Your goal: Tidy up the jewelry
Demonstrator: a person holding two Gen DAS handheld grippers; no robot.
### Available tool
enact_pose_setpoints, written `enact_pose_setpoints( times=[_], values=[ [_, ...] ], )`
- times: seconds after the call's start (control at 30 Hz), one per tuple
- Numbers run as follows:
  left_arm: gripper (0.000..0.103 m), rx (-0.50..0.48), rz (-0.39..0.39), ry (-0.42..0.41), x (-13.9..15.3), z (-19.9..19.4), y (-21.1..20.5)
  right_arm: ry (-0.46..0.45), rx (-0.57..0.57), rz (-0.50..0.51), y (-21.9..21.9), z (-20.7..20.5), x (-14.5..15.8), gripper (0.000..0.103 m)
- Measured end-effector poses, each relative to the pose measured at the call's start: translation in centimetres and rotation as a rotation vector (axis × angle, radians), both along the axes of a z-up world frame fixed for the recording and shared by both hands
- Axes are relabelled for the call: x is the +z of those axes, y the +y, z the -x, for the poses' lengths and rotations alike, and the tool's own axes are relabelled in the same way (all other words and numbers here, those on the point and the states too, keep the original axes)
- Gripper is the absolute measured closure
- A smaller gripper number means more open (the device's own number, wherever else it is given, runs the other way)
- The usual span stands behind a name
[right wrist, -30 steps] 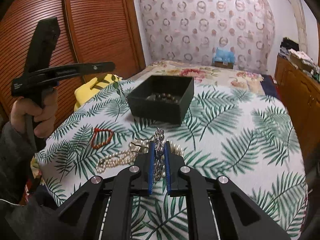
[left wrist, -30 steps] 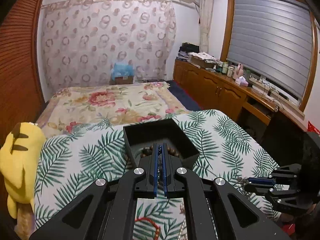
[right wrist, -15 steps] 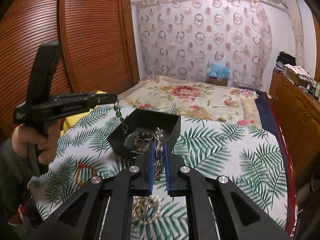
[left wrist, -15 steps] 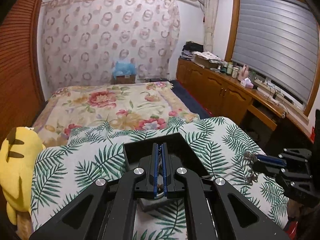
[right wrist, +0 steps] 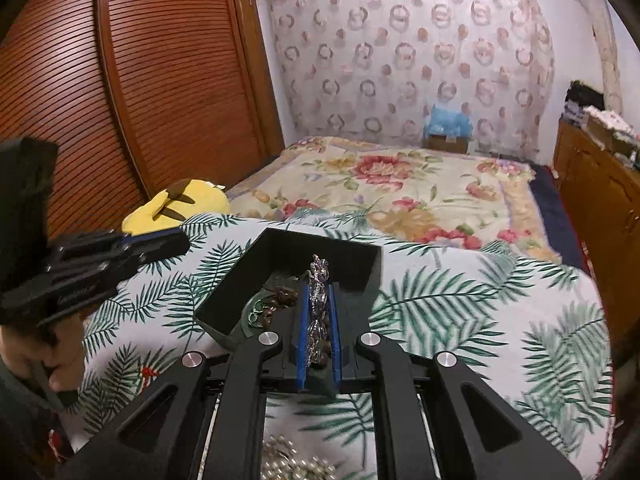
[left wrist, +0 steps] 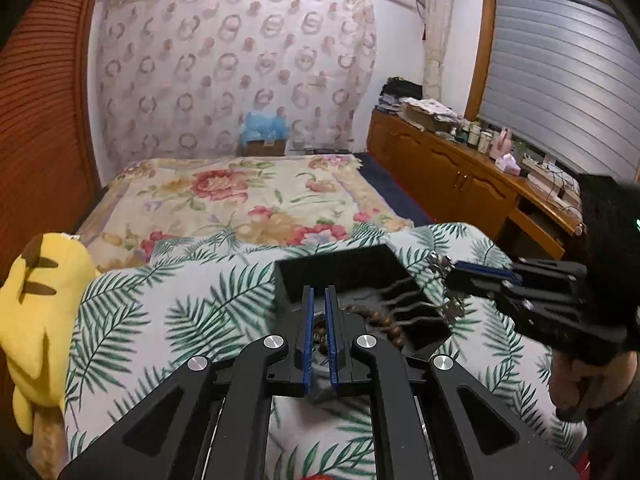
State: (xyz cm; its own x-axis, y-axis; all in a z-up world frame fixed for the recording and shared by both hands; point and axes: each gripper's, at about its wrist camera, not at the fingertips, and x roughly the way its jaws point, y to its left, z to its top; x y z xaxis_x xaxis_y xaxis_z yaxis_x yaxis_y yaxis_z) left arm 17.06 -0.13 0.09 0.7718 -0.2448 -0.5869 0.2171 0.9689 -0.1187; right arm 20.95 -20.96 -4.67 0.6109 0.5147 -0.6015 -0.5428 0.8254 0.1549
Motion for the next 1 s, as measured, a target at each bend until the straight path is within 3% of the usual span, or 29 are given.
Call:
enact_pose_setpoints(
  times=[0.27, 0.67, 0.73, 0.8, 1.0],
  values=[
    [0.098, 0.007, -0.005, 0.034, -1.8, 1.8, 1.3, 0.056, 0.029, 0.021, 2.1, -1.4, -1.9, 0.091],
    [0.097, -0.022, -0.041, 0.062, -4.0, 4.9, 0.3, -0.028, 0.049, 0.054, 0.7, 1.6, -0.6, 0.09],
    [0.094, -0.028, -0.042, 0.068, -4.2, 5.3, 0.2, -0.029, 0.046, 0.054, -0.2, 2.3, -0.6, 0.09],
    [0.084, -0.031, -0.048, 0.072, -4.6, 6.0, 0.1, -0.025, 0.042, 0.051, -1.1, 3.4, -0.9, 0.09],
    [0.082, -0.029, -0.054, 0.106, -6.0, 7.4, 0.6, 0.007, 0.03, 0.081, -3.8, 6.0, -2.9, 0.09]
  ],
)
